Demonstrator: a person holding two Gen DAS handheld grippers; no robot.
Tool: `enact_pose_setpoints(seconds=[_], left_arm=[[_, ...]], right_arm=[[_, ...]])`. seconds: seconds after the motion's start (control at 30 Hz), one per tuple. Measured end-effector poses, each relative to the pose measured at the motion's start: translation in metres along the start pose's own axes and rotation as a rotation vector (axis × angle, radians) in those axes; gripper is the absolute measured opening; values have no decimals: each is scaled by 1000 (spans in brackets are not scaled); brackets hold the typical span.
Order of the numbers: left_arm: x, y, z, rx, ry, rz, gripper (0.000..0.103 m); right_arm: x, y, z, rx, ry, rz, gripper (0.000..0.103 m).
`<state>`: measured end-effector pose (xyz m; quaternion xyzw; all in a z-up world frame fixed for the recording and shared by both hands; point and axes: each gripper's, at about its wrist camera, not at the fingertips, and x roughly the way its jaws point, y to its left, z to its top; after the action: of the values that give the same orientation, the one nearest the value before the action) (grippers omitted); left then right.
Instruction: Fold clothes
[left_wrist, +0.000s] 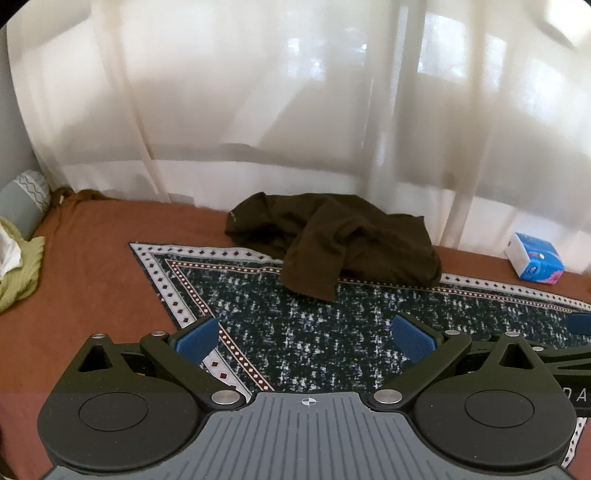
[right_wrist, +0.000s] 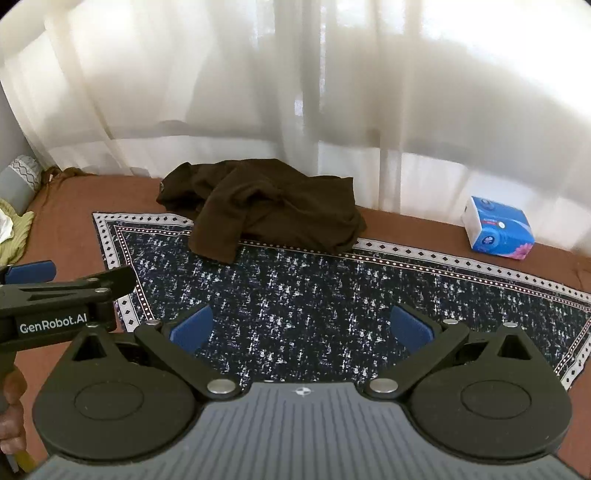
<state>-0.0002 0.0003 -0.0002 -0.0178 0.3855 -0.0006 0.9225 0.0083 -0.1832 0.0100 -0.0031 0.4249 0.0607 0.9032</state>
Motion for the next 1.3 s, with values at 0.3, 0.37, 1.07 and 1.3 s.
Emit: enact_pose_setpoints(seconds=[0.3,0.37,1.07,1.3], left_arm=[[-5,3,-1,-7,4,0,103],[-3,5,-1,-12,6,-3,103],[-8,-3,-5,-2,-4,8,103],[-7,-8,-5,-9,6,24,103]], right_arm=[[1,3,1,-3,0,-3,102],[0,3,1,-3,0,-4,102],[1,-2,-1,-2,4,-6,102],[4,-8,0,-11,12,10,102]])
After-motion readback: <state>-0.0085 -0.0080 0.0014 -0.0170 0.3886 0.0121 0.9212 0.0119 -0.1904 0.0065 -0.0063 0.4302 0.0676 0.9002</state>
